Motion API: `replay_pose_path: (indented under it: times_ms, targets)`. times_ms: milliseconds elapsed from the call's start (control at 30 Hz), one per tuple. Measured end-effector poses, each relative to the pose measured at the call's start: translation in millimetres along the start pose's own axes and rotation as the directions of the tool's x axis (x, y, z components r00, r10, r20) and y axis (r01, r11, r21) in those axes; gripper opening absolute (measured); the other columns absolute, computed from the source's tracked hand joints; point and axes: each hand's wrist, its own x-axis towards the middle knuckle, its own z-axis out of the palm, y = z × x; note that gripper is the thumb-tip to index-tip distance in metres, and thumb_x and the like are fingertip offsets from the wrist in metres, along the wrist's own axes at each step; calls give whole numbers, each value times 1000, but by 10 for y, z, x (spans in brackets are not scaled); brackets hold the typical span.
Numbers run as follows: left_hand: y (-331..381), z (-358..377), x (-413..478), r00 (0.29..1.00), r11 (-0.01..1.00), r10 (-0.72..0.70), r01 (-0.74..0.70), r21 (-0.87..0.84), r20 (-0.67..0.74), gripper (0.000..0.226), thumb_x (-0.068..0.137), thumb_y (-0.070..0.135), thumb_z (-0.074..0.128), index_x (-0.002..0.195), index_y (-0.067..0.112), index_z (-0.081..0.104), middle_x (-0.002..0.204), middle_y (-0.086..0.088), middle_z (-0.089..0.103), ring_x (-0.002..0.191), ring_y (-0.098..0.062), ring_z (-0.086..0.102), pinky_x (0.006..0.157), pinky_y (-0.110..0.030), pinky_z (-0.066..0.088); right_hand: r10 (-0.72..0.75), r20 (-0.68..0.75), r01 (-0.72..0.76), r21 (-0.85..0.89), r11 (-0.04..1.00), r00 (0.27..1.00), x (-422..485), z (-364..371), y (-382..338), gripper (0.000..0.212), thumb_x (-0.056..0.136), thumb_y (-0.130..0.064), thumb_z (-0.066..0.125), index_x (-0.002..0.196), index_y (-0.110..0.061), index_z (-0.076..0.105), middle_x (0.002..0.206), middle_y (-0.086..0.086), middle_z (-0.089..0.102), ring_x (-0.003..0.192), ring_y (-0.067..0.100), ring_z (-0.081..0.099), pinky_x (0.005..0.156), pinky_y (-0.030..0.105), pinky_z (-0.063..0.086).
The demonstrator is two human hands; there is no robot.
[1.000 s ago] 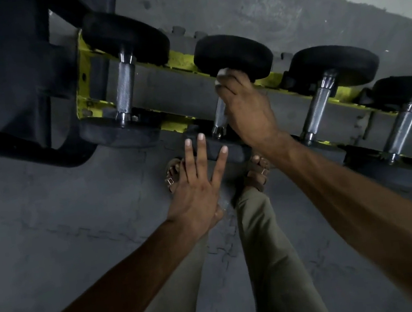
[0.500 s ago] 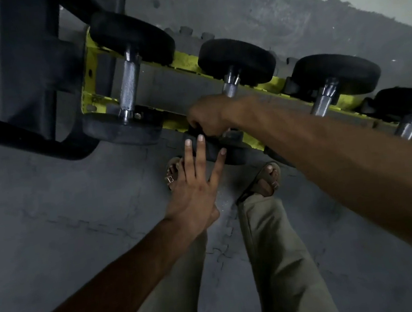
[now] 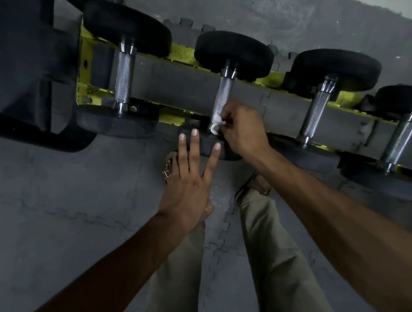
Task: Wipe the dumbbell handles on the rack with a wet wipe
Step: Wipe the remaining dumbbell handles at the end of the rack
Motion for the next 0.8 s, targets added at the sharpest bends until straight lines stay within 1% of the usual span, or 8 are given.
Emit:
replay_pose_path:
  times_ms: [133,200,300,467,567,633,733,800]
  targets:
    - [-5,4,-7,1000,1000,0,0,-3,-4,139,83,62,69,155,9,-37,155,-40,-40,151,-60,-21,125,-60,22,240,79,-252,249,935,968,-12,75,158,19,87,-5,72,85,-20,61,85,1,72,81,20,68,78,35,57]
    - [-9,17,-3,1000,1000,4,-4,-8,-8,138,83,60,68,155,8,-38,154,-40,-40,151,-60,-21,125,-60,22,335,143,-361,478,801,931,51,126,194,26,88,5,63,79,-19,65,77,3,72,74,19,69,75,36,59]
    - [-18,25,-4,1000,1000,8,-9,-21,-13,137,83,59,68,155,8,-37,155,-40,-40,151,-60,-20,125,-61,22,461,227,-479,679,557,858,197,152,187,28,85,14,57,80,-9,71,66,4,71,60,16,65,61,27,56]
    - [-24,52,-5,999,1000,15,-15,-15,-29,135,84,59,65,154,8,-39,155,-39,-39,151,-60,-20,124,-61,23,401,381,-493,841,224,833,566,99,137,32,85,13,47,111,8,64,93,21,70,65,19,63,52,23,50]
    - [-32,56,-5,999,1000,20,-21,-17,-30,137,82,60,66,153,9,-40,155,-39,-39,151,-60,-19,123,-61,25,455,394,-438,899,-10,799,771,40,87,19,97,8,43,94,-4,58,63,5,61,47,10,55,45,22,48]
    - [-38,44,-12,999,999,20,-21,-27,-28,137,82,59,66,153,9,-40,155,-39,-40,151,-59,-20,123,-60,25,399,432,-450,891,-52,809,763,-17,65,19,100,3,44,90,-6,58,59,3,63,50,10,61,52,26,54]
    - [-40,30,-12,999,999,20,-21,-27,-25,135,84,58,65,153,10,-41,154,-38,-42,151,-59,-22,124,-60,24,268,524,-546,838,8,808,657,-101,39,23,104,-9,42,95,-7,63,68,3,68,68,15,69,67,29,58]
    - [-36,27,-16,1000,999,20,-20,-28,-24,134,85,58,64,152,9,-42,154,-39,-42,151,-59,-22,124,-60,23,229,560,-570,821,-28,796,659,-113,23,29,105,-12,36,102,-6,65,89,12,73,92,26,71,87,41,57]
